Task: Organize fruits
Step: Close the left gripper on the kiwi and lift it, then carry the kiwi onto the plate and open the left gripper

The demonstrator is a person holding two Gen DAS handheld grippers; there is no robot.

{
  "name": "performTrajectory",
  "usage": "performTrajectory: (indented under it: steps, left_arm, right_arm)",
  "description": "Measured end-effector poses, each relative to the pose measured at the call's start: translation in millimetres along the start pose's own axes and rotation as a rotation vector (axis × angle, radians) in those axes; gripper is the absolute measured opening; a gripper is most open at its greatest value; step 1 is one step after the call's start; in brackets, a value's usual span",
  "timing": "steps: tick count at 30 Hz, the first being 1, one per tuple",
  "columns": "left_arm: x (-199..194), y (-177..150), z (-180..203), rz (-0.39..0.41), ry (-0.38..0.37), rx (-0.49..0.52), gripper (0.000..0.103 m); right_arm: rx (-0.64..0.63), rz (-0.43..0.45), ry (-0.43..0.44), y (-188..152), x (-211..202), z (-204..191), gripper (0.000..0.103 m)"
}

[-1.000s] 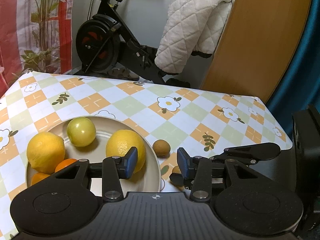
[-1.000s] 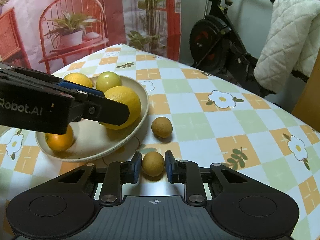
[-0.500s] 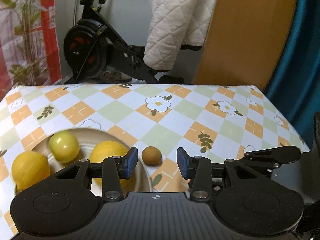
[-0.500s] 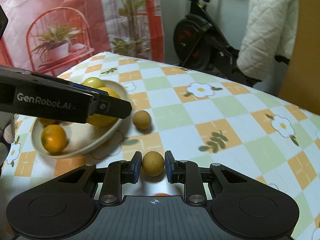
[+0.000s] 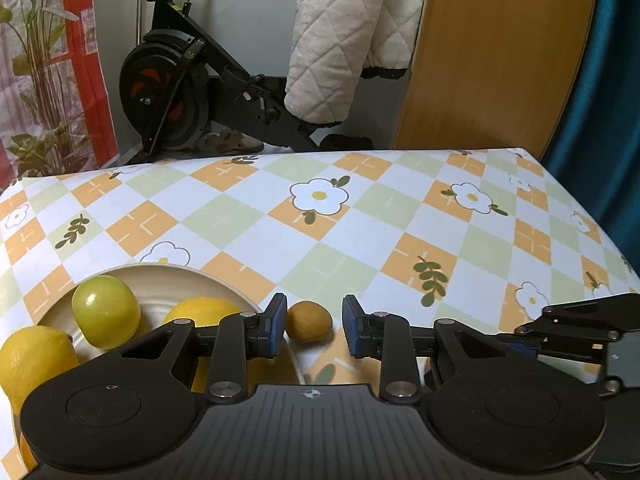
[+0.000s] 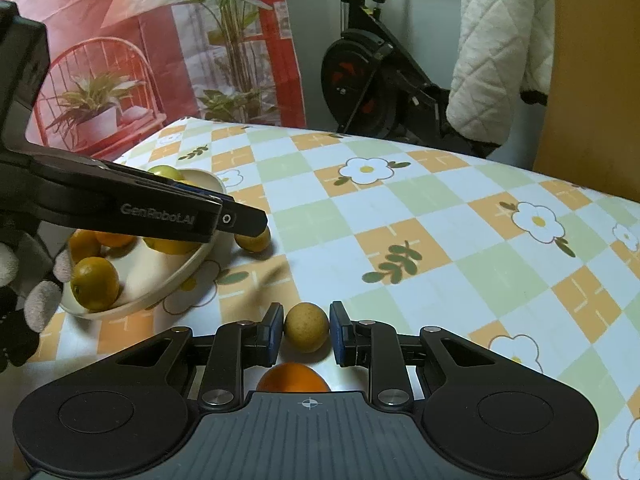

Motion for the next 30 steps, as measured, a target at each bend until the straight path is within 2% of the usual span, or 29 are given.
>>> performTrajectory:
  steps: [4, 14, 21, 30]
  left_arm:
    - [5, 2, 1, -0.011, 0.018, 0.019, 0.032]
    - [15, 1, 22, -0.061, 0.106, 0.167, 0.032]
    - [4, -7, 28, -0.073, 0.026, 0.142, 0.030]
    - [-19, -22, 37, -0.043, -0.007, 0.073, 0.030]
  right_arm:
    - [0.001, 0.003, 0.001, -1, 0, 1, 0.023]
    - [0.030, 0.012, 0.009, -3, -3, 4, 0.023]
    - [0.046, 0.026, 0.012, -5, -9, 5, 0.023]
    - [0.080, 0.047, 0.003, -9, -19, 10, 0.022]
Point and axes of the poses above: each gripper's, at about its wrist camera, not at the fingertips, and x roughly the way its jaws point, z to its right, y to its top, the point moved 1 cm from there along x, roughly the way its jaws point, and after that the axes turned 4 degrees about -y, right-handed, at the moved point
